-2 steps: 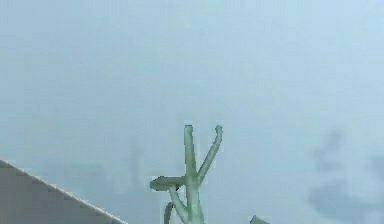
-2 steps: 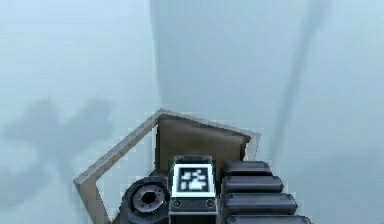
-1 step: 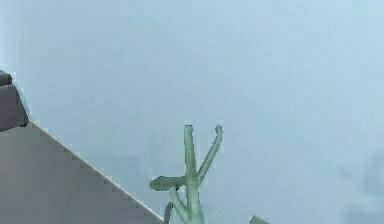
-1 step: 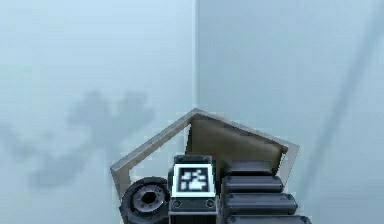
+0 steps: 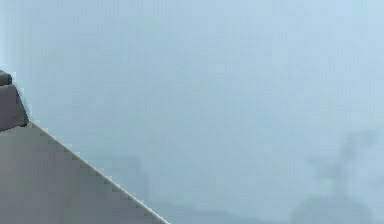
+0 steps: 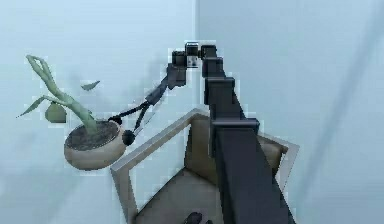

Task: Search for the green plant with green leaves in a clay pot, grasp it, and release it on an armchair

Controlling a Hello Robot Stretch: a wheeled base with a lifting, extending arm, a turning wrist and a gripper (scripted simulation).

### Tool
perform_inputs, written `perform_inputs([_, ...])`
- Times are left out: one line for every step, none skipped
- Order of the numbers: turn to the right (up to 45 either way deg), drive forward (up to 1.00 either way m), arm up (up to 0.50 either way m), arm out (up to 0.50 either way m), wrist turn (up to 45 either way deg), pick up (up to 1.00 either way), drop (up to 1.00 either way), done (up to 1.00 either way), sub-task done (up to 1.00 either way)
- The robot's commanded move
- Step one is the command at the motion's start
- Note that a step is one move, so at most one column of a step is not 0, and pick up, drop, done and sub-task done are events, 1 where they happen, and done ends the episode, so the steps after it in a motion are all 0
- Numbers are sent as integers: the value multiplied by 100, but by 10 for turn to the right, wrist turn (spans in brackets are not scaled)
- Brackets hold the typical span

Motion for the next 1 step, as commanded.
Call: perform_inputs([0,0,0,0,450,0,0,0,0])
